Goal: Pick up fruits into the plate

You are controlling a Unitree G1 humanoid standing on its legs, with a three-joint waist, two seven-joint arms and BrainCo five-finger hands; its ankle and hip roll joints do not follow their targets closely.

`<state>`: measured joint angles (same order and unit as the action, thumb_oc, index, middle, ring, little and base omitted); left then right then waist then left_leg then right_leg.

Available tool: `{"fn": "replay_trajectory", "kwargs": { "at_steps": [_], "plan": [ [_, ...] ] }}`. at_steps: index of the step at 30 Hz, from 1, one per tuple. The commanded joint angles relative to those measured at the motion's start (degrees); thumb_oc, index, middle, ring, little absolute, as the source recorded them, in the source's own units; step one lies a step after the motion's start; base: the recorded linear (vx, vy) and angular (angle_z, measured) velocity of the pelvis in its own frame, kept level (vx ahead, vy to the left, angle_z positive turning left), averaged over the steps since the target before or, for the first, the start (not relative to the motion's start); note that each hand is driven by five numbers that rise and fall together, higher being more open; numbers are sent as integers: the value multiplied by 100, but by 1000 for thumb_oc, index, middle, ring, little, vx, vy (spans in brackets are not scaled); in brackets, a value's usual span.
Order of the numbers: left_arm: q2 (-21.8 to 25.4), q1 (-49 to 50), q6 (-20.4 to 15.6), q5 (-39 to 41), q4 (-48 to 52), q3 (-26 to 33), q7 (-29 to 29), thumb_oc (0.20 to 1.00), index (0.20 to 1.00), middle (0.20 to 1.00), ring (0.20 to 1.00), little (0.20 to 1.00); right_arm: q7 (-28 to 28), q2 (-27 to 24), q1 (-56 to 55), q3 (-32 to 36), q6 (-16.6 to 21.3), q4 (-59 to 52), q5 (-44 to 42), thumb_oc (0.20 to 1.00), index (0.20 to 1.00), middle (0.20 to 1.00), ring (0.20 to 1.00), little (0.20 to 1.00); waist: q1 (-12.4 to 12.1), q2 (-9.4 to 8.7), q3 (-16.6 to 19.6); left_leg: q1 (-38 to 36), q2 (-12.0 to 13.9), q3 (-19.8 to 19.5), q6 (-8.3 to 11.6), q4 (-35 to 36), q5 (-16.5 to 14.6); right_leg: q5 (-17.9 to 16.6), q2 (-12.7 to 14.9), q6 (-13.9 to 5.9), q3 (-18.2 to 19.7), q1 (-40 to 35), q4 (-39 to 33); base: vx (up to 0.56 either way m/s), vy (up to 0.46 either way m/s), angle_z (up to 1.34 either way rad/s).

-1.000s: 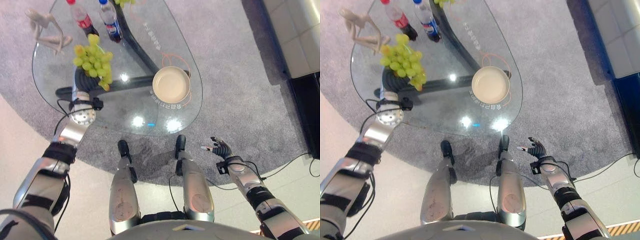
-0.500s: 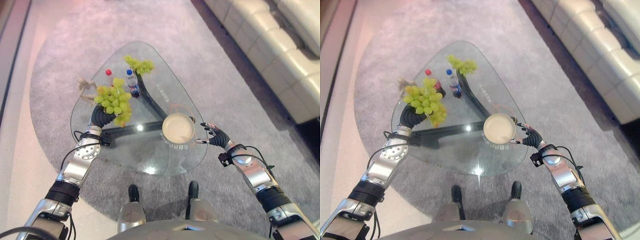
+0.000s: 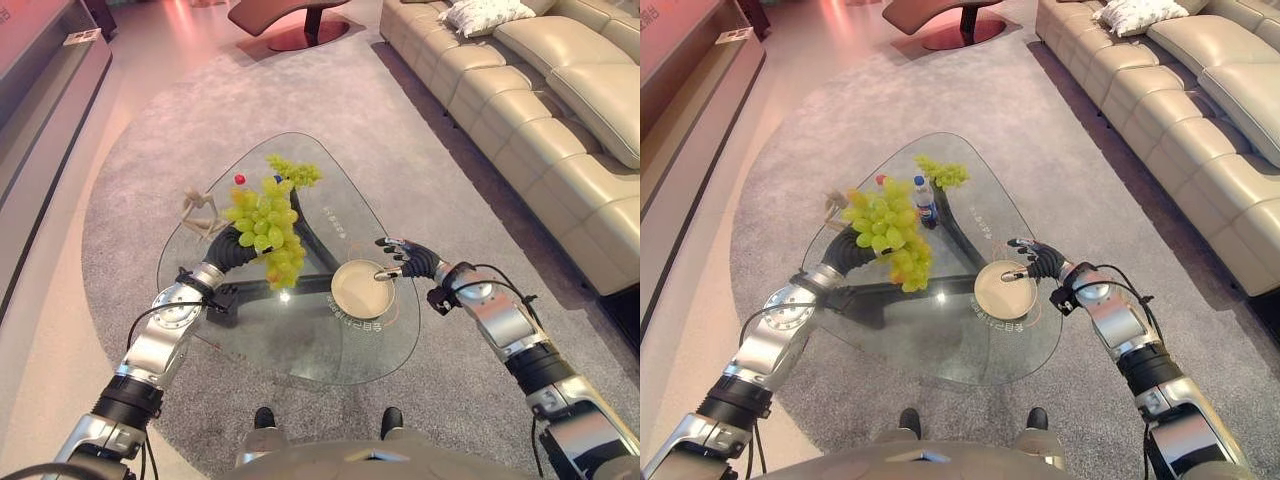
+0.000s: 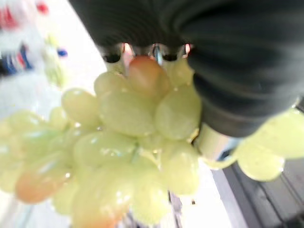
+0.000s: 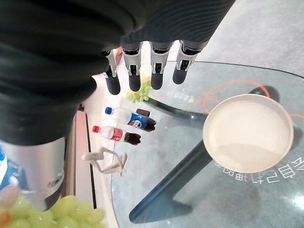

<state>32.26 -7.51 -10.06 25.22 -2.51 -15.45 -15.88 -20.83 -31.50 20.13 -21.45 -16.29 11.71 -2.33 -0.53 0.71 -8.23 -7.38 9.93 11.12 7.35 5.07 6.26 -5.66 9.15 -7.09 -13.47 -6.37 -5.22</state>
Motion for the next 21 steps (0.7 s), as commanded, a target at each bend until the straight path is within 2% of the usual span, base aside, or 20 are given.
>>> {"fn": "replay_trajectory", "kwargs": {
  "at_steps": [1, 8, 12, 17, 21],
  "plan": [
    [120, -505, -120, 751, 478, -225, -505, 200, 200, 200, 200, 200, -20, -45, 524, -328, 10, -275, -267, 1000, 1000, 1000, 1000, 1000, -117, -126, 239, 124, -16, 100, -84, -369, -535, 408, 256, -113, -399, -87, 415, 0, 0, 0],
    [103, -723, 249, 1260, 657, -616, -1079, 200, 200, 200, 200, 200, 165, 91, 954, -637, -284, -393, -721, 1000, 1000, 1000, 1000, 1000, -91, -118, 314, 74, 1, 172, -93, -339, -544, 366, 277, -142, -356, -70, 391, 0, 0, 0],
    [57, -862, 206, 1387, 652, -851, -1160, 200, 200, 200, 200, 200, 268, 321, 1145, -785, -552, -333, -1350, 1000, 1000, 1000, 1000, 1000, -50, -115, 323, 16, 14, 215, -110, -307, -549, 375, 276, -145, -315, -72, 405, 0, 0, 0],
    [-29, -856, 158, 1565, 715, -927, -1428, 200, 200, 200, 200, 200, 266, 604, 1033, -928, -782, -324, -1927, 1000, 1000, 1000, 1000, 1000, -56, -125, 345, -14, 24, 240, -116, -297, -555, 383, 288, -142, -284, -97, 396, 0, 0, 0],
    [-61, -916, 133, 1704, 785, -973, -1408, 200, 200, 200, 200, 200, 273, 778, 961, -1041, -973, -344, -2531, 1000, 1000, 1000, 1000, 1000, -62, -135, 355, -28, 35, 264, -109, -282, -546, 376, 300, -141, -301, -100, 395, 0, 0, 0]
  ]
}}
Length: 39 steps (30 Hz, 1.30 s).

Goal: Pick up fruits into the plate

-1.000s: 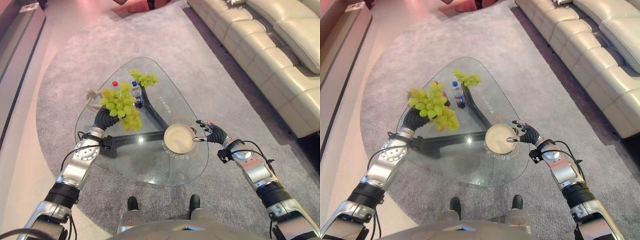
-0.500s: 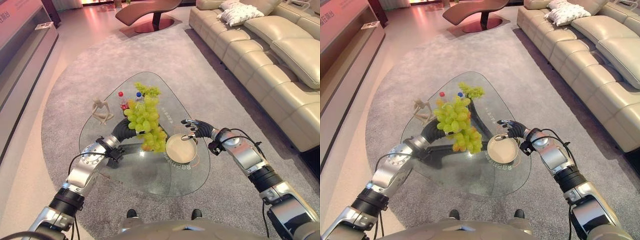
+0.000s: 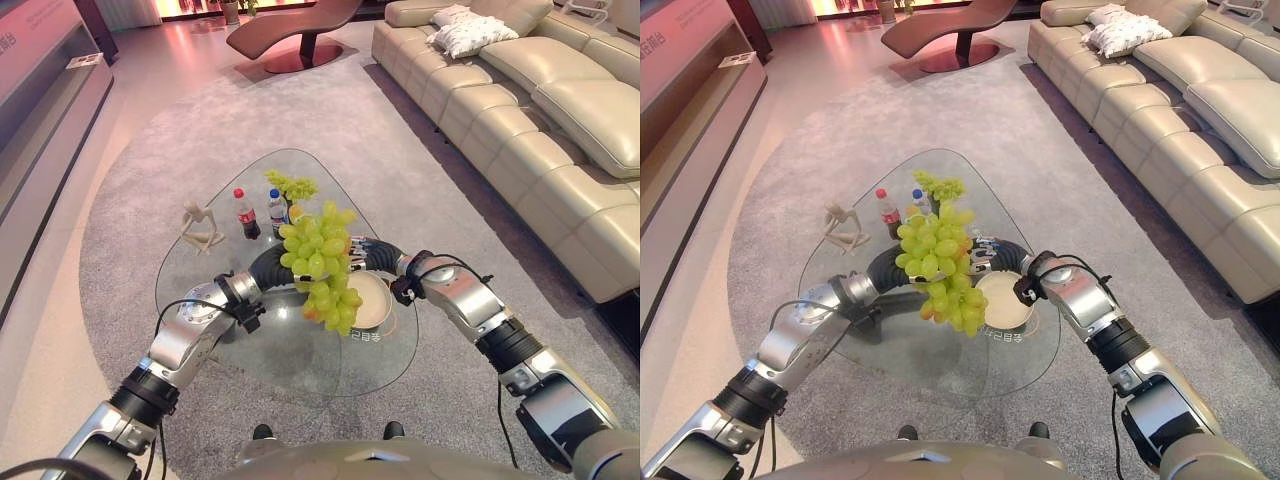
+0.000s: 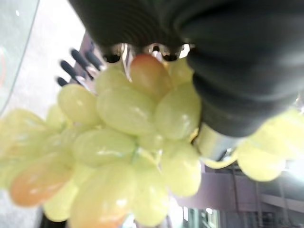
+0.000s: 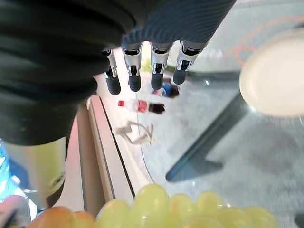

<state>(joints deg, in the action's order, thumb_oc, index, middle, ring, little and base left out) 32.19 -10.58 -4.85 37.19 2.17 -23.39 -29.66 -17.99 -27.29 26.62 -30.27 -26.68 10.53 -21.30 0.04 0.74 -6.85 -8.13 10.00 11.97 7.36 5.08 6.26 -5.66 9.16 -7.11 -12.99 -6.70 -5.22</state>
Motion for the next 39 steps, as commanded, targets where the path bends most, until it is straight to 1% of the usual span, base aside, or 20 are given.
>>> {"fn": "replay_trajectory", "kwargs": {
  "at_steps": [1, 3, 6, 9, 10, 12, 17, 21, 27, 34, 37, 39],
  "plan": [
    [-54, -614, -397, 512, 316, -181, -32, 200, 200, 200, 200, 200, -5, 367, 308, -165, 37, -230, -706, 1000, 1000, 1000, 1000, 1000, -119, -139, 218, 46, 27, 180, -110, -281, -546, 376, 299, -139, -349, -68, 394, 0, 0, 0],
    [-49, -661, -490, 549, 352, -185, -34, 200, 200, 200, 200, 200, -75, 548, 251, -202, -343, -271, -1536, 1000, 1000, 1000, 1000, 1000, -138, -144, 223, 52, 33, 182, -102, -268, -533, 376, 300, -134, -364, -67, 391, 0, 0, 0],
    [-36, -685, -676, 491, 372, -170, -10, 200, 200, 200, 200, 200, -8, 730, 107, -232, -745, -301, -2447, 1000, 1000, 1000, 1000, 1000, -162, -147, 240, 59, 46, 182, -92, -262, -528, 390, 296, -123, -382, -76, 385, 0, 0, 0],
    [65, -704, -922, 381, 425, -94, 106, 200, 200, 200, 200, 200, -54, 816, -72, -206, -997, -243, -2958, 1000, 1000, 1000, 1000, 1000, -191, -147, 270, 60, 60, 176, -84, -242, -511, 405, 289, -116, -411, -93, 384, 0, 0, 0],
    [169, -722, -985, 393, 490, -1, 182, 200, 200, 200, 200, 200, -76, 779, -158, -178, -1071, -259, -3128, 1000, 1000, 1000, 1000, 1000, -207, -148, 287, 72, 58, 158, -84, -239, -502, 413, 283, -108, -415, -91, 395, 0, 0, 0],
    [244, -728, -1029, 395, 546, 83, 241, 200, 200, 200, 200, 200, -81, 735, -233, -151, -1121, -307, -3232, 1000, 1000, 1000, 1000, 1000, -215, -151, 300, 86, 62, 152, -79, -244, -495, 420, 280, -105, -420, -87, 405, 0, 0, 0],
    [476, -746, -1107, 527, 674, 367, 340, 200, 200, 200, 200, 200, -290, 531, -387, -46, -1123, -329, -3473, 1000, 1000, 1000, 1000, 1000, -228, -166, 359, 113, 67, 135, -49, -224, -459, 395, 282, -100, -465, -90, 371, -2, -4, 2],
    [444, -751, -1078, 709, 686, 553, 450, 200, 200, 200, 200, 200, -571, 574, -460, 21, -1142, -295, -3540, 1000, 1000, 1000, 1000, 1000, -244, -171, 397, 107, 77, 152, -38, -225, -444, 391, 296, -92, -527, -111, 371, 0, -2, 1],
    [381, -579, -1019, 812, 609, 790, 422, 200, 200, 200, 200, 200, -738, 619, -645, 81, -1077, -310, -3752, 1000, 1000, 1000, 1000, 1000, -274, -173, 422, 97, 97, 198, -25, -227, -423, 365, 324, -90, -613, -141, 344, 0, 0, 0],
    [309, -329, -855, 837, 429, 1000, 319, 200, 200, 200, 200, 200, -1091, 744, -864, 195, -838, -274, -3868, 1000, 1000, 1000, 1000, 1000, -322, -157, 443, 122, 100, 226, -22, -237, -412, 304, 374, -115, -692, -133, 299, 0, 0, 0],
    [305, -287, -782, 832, 383, 1010, 296, 200, 200, 200, 200, 200, -1162, 755, -879, 174, -760, -288, -3802, 1000, 1000, 1000, 1000, 1000, -330, -151, 437, 128, 98, 236, -26, -232, -404, 292, 383, -118, -706, -123, 294, 0, 0, 0],
    [312, -246, -736, 835, 334, 999, 243, 200, 200, 200, 200, 200, -1142, 729, -841, 121, -636, -390, -3726, 1000, 1000, 1000, 1000, 1000, -331, -146, 423, 128, 93, 245, -29, -228, -399, 286, 378, -115, -704, -115, 290, 4, 1, -2]
  ]
}}
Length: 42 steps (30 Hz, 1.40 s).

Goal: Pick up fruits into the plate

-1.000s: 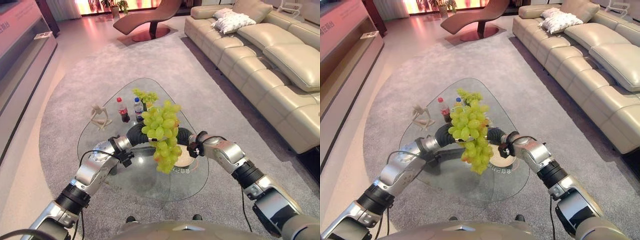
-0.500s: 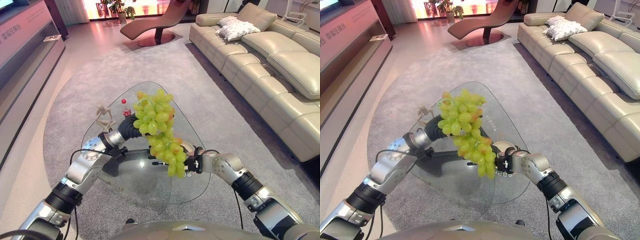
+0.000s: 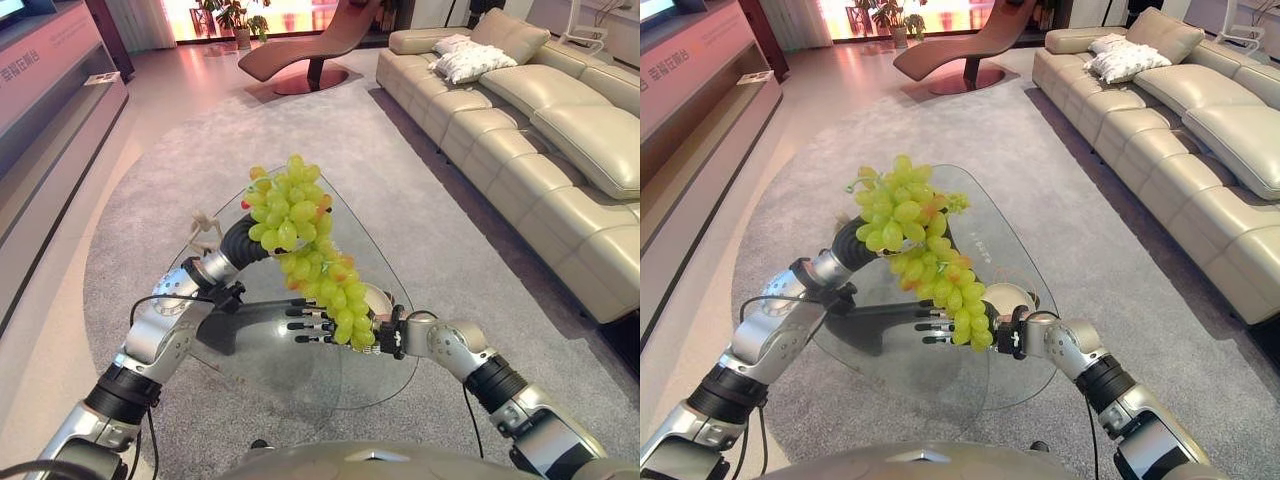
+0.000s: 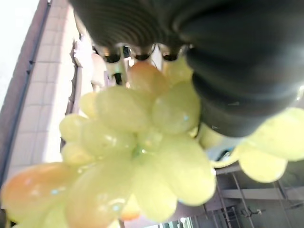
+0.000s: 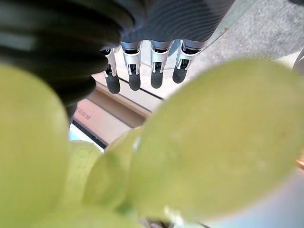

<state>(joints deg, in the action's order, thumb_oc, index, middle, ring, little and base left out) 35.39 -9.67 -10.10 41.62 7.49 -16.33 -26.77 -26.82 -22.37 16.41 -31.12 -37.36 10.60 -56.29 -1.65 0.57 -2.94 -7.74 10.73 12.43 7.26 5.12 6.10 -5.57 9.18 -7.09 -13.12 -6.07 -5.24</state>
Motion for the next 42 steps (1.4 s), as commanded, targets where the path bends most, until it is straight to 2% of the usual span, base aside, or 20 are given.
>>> {"fn": "replay_trajectory", "kwargs": {
  "at_steps": [1, 4, 6, 10, 11, 14, 16, 20, 26, 42],
  "plan": [
    [-7, -328, -189, 387, -204, 284, -61, 200, 200, 200, 200, 200, -266, 225, 190, 189, 520, -441, -222, 1000, 1000, 1000, 1000, 1000, -160, -127, 29, 88, 18, 198, -22, -233, -382, 278, 374, -115, -689, -180, 294, 17, 3, -4],
    [-8, -311, -152, 446, -222, 253, -115, 200, 200, 200, 200, 200, -223, 194, 222, 181, 718, -592, -216, 1000, 1000, 1000, 1000, 1000, -149, -127, 22, 86, 20, 208, -31, -241, -378, 280, 367, -109, -672, -181, 299, 7, 1, -1],
    [-31, -289, -112, 513, -206, 251, -170, 200, 200, 200, 200, 200, -78, 158, 237, 232, 1093, -717, -15, 1000, 1000, 1000, 1000, 1000, -138, -122, 27, 93, 22, 218, -33, -253, -381, 282, 370, -108, -659, -176, 301, 0, 0, 0],
    [-88, -273, -15, 639, -135, 245, -374, 200, 200, 200, 200, 200, 481, 20, 330, 426, 1828, -852, 672, 1000, 1000, 1000, 1000, 1000, -106, -110, 23, 99, 21, 227, -37, -264, -386, 284, 373, -107, -636, -163, 311, 0, 0, 0],
    [-80, -289, 65, 765, -51, 273, -434, 200, 200, 200, 200, 200, 901, -113, 441, 605, 2203, -889, 1134, 1000, 1000, 1000, 1000, 1000, -72, -100, 16, 92, 21, 235, -40, -267, -385, 283, 374, -109, -617, -158, 324, 15, 32, -1],
    [-94, -316, 179, 963, 37, 348, -502, 200, 200, 200, 200, 200, 1239, -208, 565, 884, 2449, -899, 1455, 1000, 1000, 1000, 1000, 1000, -33, -82, 9, 83, 20, 245, -42, -267, -394, 283, 386, -116, -605, -161, 326, 12, 26, -5],
    [-167, -290, 322, 1111, 161, 475, -607, 200, 200, 200, 200, 200, 1464, -239, 603, 1104, 2471, -956, 1678, 1000, 1000, 1000, 1000, 1000, -6, -62, -2, 77, 9, 252, -49, -264, -404, 285, 398, -119, -589, -167, 321, 14, 35, -6],
    [-247, -243, 467, 1309, 332, 595, -721, 200, 200, 200, 200, 200, 1489, -267, 497, 1318, 2513, -1027, 1803, 1000, 1000, 1000, 1000, 1000, 24, -46, -10, 74, 0, 251, -60, -249, -410, 308, 395, -119, -570, -164, 339, 11, 17, -5],
    [-362, -221, 591, 1501, 484, 697, -797, 200, 200, 200, 200, 200, 1243, -316, 319, 1438, 2443, -1140, 1825, 1000, 1000, 1000, 1000, 1000, 57, -62, -26, 76, -5, 234, -71, -245, -416, 361, 374, -105, -527, -152, 397, 0, 0, 0],
    [-421, -418, 633, 1351, 416, 466, -588, 200, 200, 200, 200, 200, 726, -281, 221, 997, 2196, -1711, 1711, 1000, 1000, 1000, 1000, 1000, 132, -74, -56, 56, -19, 168, -95, -247, -430, 445, 335, -86, -388, -153, 464, 0, 0, 0]
  ]
}}
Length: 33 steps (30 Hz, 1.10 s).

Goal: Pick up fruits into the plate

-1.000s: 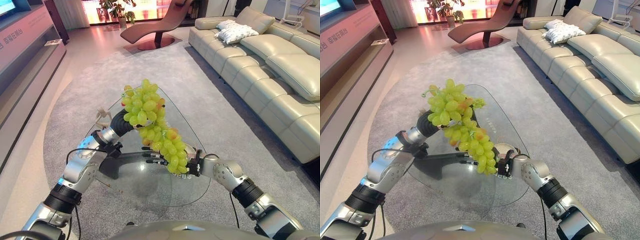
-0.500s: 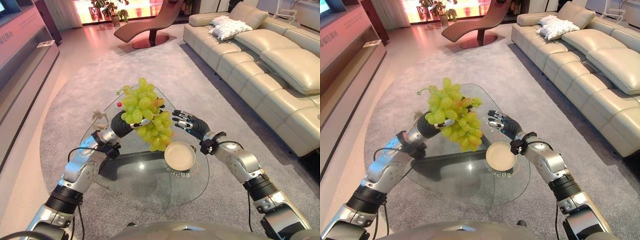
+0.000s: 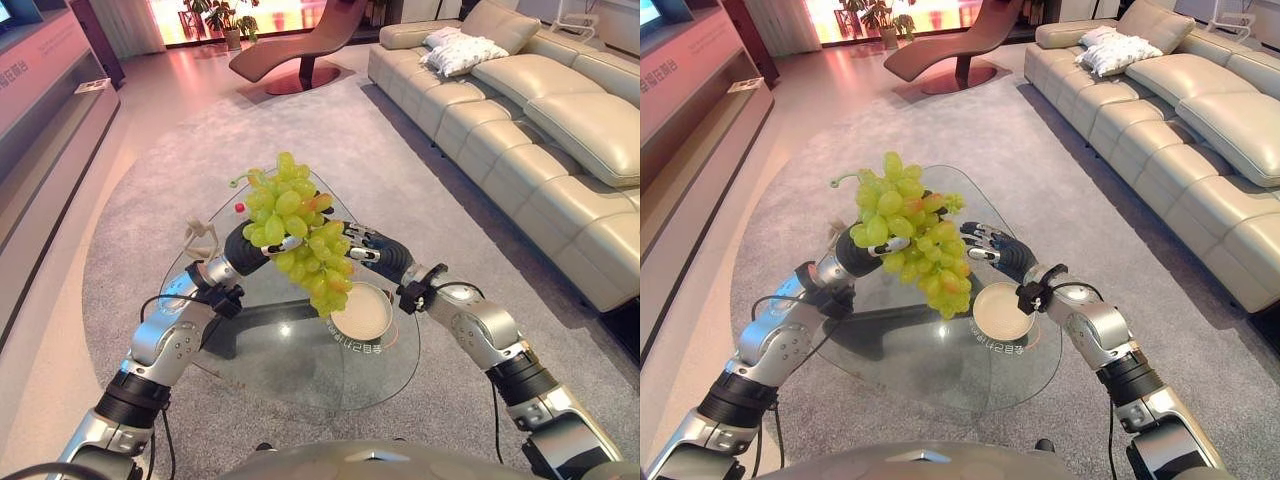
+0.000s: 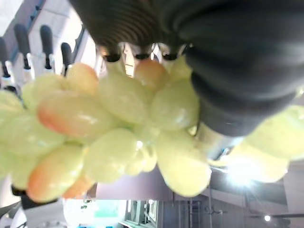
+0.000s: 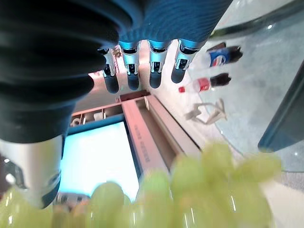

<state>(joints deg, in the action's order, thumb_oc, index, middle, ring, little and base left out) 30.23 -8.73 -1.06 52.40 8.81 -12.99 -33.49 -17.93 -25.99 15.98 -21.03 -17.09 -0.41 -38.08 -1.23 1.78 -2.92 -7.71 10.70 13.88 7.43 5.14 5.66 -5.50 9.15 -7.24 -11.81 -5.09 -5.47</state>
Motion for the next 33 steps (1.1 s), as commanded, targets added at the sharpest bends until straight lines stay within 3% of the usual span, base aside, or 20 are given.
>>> {"fn": "replay_trajectory", "kwargs": {
  "at_steps": [1, 9, 24, 33],
  "plan": [
    [95, -523, -267, 229, 279, 112, 132, 200, 200, 200, 200, 200, -188, 91, 272, -48, 164, -635, -104, 1000, 1000, 1000, 1000, 1000, 95, -192, -57, 49, -15, 27, -112, -248, -385, 441, 340, -72, -516, -250, 493, 0, 0, 0],
    [145, -634, -234, 18, 203, -14, 364, 200, 200, 200, 200, 200, -537, 25, 289, -254, -197, -899, -264, 1000, 1000, 1000, 1000, 1000, 139, -209, -60, 44, -20, 25, -122, -256, -376, 472, 310, -60, -449, -245, 532, 0, 0, 0],
    [157, -1203, -425, -87, 128, -697, 650, 200, 200, 200, 200, 200, -1765, 106, 156, -1215, -1634, -1129, -1073, 1000, 1000, 1000, 1000, 1000, 224, -274, -56, 24, -49, -56, -147, -245, -378, 511, 243, -49, -301, -250, 559, 0, 0, 0],
    [26, -1176, -410, -159, -40, -858, 655, 200, 200, 200, 200, 200, -1794, 330, 228, -1544, -1488, -1153, -1153, 1000, 1000, 1000, 1000, 1000, 206, -285, -43, -16, -44, 0, -148, -235, -375, 462, 264, -61, -317, -261, 522, 0, 0, 0]
  ]
}}
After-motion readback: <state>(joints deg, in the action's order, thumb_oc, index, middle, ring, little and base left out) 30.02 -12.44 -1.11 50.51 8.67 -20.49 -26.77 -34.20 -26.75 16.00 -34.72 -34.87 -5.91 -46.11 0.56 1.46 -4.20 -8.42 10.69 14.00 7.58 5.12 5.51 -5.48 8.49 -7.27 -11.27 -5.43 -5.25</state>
